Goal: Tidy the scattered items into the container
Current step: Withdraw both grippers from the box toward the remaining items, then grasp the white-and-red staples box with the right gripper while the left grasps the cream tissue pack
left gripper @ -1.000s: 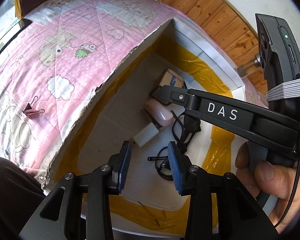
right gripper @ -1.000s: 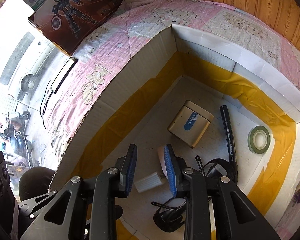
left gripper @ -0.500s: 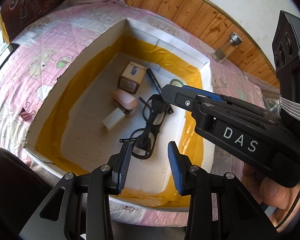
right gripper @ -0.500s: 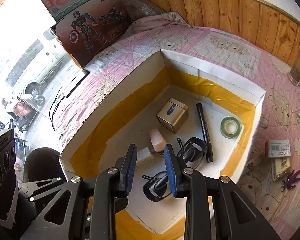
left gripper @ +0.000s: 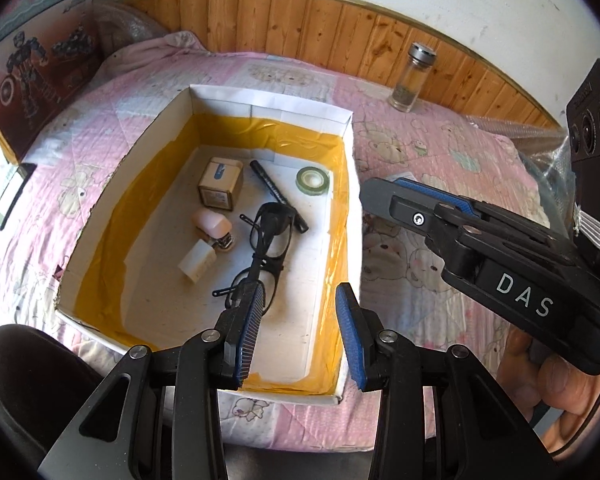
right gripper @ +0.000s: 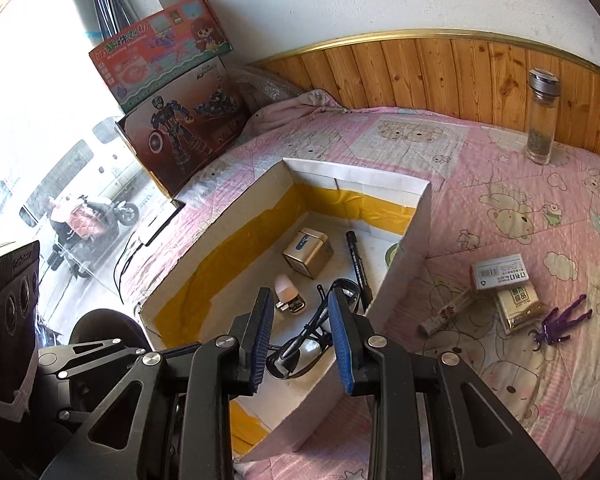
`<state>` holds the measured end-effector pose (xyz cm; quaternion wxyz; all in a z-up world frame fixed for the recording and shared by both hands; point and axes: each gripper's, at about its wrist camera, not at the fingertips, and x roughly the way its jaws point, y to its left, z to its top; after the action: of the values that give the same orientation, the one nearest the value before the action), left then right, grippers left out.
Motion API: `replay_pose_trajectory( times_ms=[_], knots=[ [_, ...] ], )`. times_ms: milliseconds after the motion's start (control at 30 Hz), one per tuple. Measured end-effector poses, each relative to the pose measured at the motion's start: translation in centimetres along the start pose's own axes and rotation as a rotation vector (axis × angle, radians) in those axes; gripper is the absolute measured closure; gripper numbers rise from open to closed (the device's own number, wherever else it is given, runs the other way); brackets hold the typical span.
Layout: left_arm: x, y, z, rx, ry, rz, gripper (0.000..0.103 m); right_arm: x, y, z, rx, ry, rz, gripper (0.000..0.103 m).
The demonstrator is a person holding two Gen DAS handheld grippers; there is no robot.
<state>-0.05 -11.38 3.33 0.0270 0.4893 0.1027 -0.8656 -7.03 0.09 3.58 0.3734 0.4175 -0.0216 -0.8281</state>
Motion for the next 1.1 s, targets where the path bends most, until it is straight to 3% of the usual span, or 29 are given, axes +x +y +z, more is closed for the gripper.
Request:
replay_pose_trajectory(
  times_ms=[500,800,1100],
  knots=[
    [-0.6,-5.0,-0.6,0.08,-0.067,-0.034,0.063,-4.2,-6.7,-4.4,0.084,-0.106,0.075,0.073],
    [1.5,-8.5,-1.2,0.133,-0.018,-0.088,0.063,-5.4,-13.8,-7.0,0.266,-0.142,0.022,0.073],
    [5.9,-11.4,0.8,0.146,0.061,-0.137,0.062,-3.4,-20.4,-8.7,0.453,-0.08,-0.066,0.073]
  ],
)
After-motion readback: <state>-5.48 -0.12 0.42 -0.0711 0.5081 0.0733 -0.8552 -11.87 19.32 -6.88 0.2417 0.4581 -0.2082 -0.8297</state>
